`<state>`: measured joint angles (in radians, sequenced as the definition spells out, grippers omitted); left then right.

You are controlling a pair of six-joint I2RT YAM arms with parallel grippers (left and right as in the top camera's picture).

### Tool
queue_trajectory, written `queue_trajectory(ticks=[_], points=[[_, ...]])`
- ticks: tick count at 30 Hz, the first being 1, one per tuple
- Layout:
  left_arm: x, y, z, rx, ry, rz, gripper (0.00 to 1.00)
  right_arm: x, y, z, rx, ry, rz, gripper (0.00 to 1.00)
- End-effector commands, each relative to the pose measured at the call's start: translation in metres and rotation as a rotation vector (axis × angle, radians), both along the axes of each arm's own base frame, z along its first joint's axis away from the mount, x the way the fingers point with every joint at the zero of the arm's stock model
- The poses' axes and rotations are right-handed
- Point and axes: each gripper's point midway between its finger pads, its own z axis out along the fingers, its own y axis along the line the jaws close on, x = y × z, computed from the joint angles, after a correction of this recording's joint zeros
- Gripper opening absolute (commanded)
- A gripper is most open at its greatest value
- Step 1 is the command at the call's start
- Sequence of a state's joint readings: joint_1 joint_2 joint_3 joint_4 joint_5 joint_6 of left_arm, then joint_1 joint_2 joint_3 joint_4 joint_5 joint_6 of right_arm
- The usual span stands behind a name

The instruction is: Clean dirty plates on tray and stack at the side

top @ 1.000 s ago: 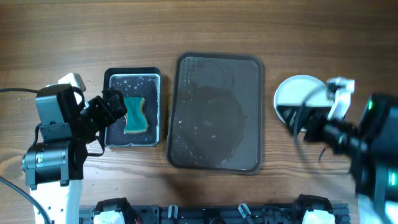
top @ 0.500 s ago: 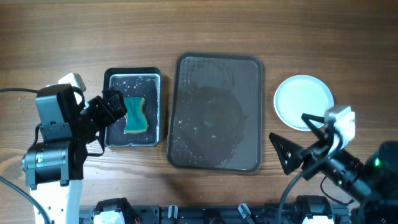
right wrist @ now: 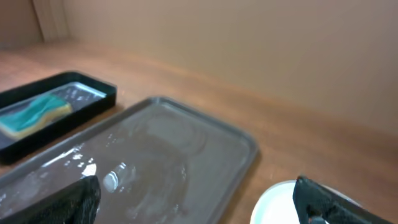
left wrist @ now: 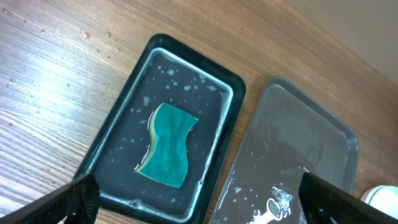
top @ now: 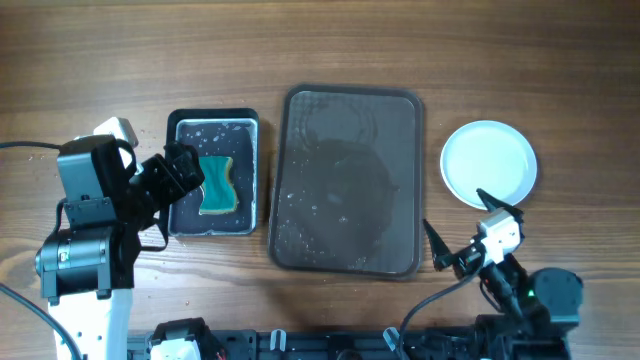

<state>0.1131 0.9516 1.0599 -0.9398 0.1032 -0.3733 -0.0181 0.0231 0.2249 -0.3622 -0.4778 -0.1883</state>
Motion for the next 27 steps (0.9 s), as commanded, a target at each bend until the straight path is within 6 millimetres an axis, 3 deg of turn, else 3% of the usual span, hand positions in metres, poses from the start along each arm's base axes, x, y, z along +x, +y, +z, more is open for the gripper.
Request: queue_trajectory(ticks=[1, 3, 6, 10, 27], points=[[0.002, 0.0, 0.006, -0.01, -0.017, 0.004, 1.0, 0.01, 0.0, -0.008, 0.011, -0.065, -0.005, 1.0], [0.002, 0.0, 0.007, -0.01, -0.018, 0.004, 1.0, 0.017, -0.001, -0.014, 0.011, -0.115, -0.005, 1.0], [0.002, 0.0, 0.007, -0.01, -0.018, 0.004, 1.0, 0.02, -0.001, -0.001, -0.003, -0.229, -0.006, 1.0], [0.002, 0.0, 0.007, -0.01, -0.018, 0.004, 1.0, 0.02, -0.001, -0.009, 0.0, -0.192, -0.006, 1.0], [-0.002, -0.003, 0.01, -0.008, -0.037, -0.006, 1.0, 0.02, -0.001, -0.01, 0.0, -0.188, -0.006, 1.0]])
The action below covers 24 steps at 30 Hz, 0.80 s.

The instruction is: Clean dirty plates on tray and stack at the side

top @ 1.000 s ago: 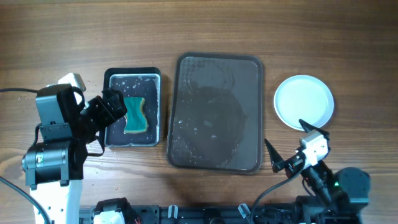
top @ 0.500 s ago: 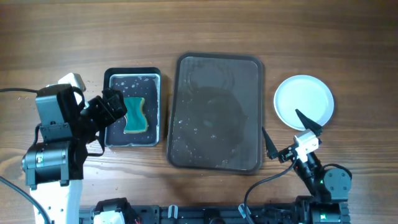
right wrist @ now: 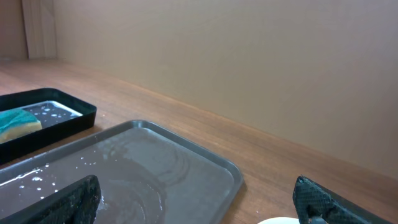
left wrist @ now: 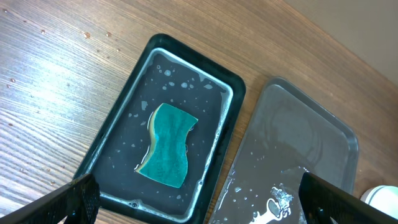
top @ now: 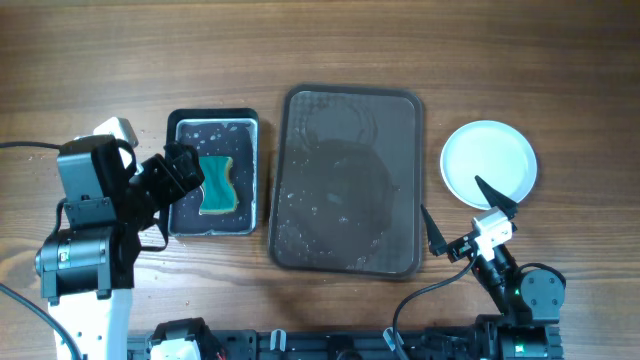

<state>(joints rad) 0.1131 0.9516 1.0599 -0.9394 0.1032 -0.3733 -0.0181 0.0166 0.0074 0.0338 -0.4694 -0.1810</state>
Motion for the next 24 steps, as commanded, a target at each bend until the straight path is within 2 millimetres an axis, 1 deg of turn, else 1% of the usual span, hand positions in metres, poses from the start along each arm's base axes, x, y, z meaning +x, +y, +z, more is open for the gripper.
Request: queue_trajectory(ticks=[1, 4, 6, 7, 8, 10, 14, 16, 18, 19, 22, 24], points=[[-0.006, -0.002, 0.013, 0.015, -0.054, -0.007, 1.0, -0.001, 0.001, 0.001, -0.002, -0.007, 0.003, 1.0], [-0.01, -0.012, 0.028, 0.025, -0.181, -0.042, 1.0, -0.001, 0.001, 0.001, -0.003, -0.007, 0.003, 1.0], [-0.007, -0.018, 0.035, 0.035, -0.346, -0.064, 1.0, -0.001, 0.001, 0.001, -0.002, -0.007, 0.003, 1.0], [-0.009, -0.019, 0.034, 0.04, -0.424, -0.067, 1.0, -0.001, 0.001, 0.001, -0.003, -0.007, 0.003, 1.0], [-0.012, -0.02, 0.031, 0.041, -0.483, -0.071, 1.0, -0.001, 0.001, 0.0, -0.003, -0.006, 0.003, 1.0], [-0.02, -0.023, 0.017, 0.041, -0.588, -0.081, 1.0, -0.001, 0.001, 0.001, -0.003, -0.007, 0.003, 1.0], [-0.032, -0.023, -0.01, 0.047, -0.704, -0.079, 1.0, -0.001, 0.001, 0.001, -0.003, -0.007, 0.003, 1.0], [-0.037, -0.023, -0.018, 0.05, -0.746, -0.079, 1.0, -0.001, 0.001, 0.001, -0.003, -0.007, 0.003, 1.0], [-0.041, -0.023, -0.019, 0.055, -0.787, -0.077, 1.0, -0.001, 0.001, 0.001, -0.003, -0.007, 0.003, 1.0], [-0.04, -0.022, -0.019, 0.059, -0.797, -0.07, 1.0, -0.001, 0.001, 0.001, -0.002, -0.007, 0.003, 1.0], [-0.035, -0.021, -0.032, 0.062, -0.79, -0.064, 1.0, -0.001, 0.001, 0.001, -0.003, -0.007, 0.003, 1.0], [-0.029, -0.023, -0.055, 0.057, -0.765, -0.073, 1.0, -0.001, 0.001, 0.001, -0.002, -0.007, 0.003, 1.0]])
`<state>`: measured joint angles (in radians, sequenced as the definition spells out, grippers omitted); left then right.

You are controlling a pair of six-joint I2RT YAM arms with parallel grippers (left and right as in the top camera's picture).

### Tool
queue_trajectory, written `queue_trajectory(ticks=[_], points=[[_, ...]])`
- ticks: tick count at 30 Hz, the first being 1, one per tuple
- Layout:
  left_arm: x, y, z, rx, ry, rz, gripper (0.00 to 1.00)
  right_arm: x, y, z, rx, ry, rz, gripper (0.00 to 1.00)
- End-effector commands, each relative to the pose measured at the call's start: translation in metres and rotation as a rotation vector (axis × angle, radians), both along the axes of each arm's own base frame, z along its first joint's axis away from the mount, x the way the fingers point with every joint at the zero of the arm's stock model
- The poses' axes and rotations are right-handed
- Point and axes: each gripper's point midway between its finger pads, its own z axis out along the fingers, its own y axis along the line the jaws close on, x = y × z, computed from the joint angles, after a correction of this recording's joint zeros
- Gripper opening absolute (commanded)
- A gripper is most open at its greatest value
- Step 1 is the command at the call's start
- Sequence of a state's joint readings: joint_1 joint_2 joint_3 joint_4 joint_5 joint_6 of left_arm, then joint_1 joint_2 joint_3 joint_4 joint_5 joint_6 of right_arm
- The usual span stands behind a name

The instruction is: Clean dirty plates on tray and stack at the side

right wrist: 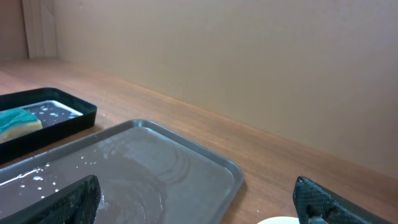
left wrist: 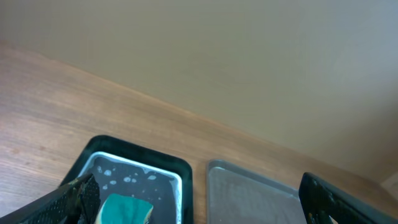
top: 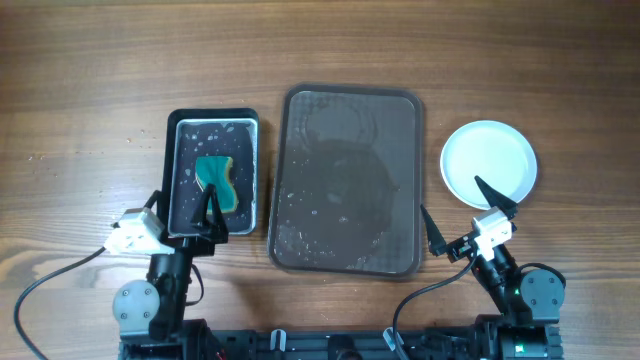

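Observation:
One white plate [top: 489, 163] lies on the table to the right of the grey tray [top: 348, 100], which is wet and holds no plate. My right gripper [top: 462, 213] is open just in front of the plate, with nothing between its fingers; the right wrist view shows the grey tray [right wrist: 143, 168] ahead. My left gripper [top: 185, 207] is open low at the near end of the small black tray [top: 172, 170], where a teal sponge [top: 217, 183] lies. The left wrist view shows the sponge [left wrist: 124, 208] between the open fingers.
The small black tray [left wrist: 143, 157] has water drops in it and sits left of the grey tray [left wrist: 261, 190]. Both arm bases are at the table's front edge. Bare wooden table lies behind the trays.
My left arm, which stood raised at the left of the small black tray, is now down low at the front edge and looks along the table. The right gripper and the plate have not moved.
At first my left arm was raised beside the sponge tray and my right gripper was open near the front edge. Then the right gripper was slightly nearer the plate and pointed more level. Now the left arm is also low at the front.

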<state>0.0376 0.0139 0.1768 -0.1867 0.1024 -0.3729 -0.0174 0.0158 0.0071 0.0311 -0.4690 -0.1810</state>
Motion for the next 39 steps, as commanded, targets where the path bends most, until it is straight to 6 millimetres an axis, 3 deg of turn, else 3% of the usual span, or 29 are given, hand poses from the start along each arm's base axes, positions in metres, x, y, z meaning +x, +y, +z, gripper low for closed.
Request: queue_trajectory(ticks=[1, 2, 39], points=[[0.008, -0.003, -0.039, -0.002, 0.047, -0.007, 1.0, -0.001, 0.001, 0.001, -0.002, -0.009, 0.003, 1.0], [0.012, -0.005, -0.053, -0.002, 0.053, -0.016, 1.0, -0.001, 0.001, 0.001, -0.003, -0.009, 0.003, 1.0], [0.012, -0.011, -0.053, 0.005, 0.046, -0.028, 1.0, -0.001, 0.001, 0.001, -0.003, -0.009, 0.003, 1.0]])
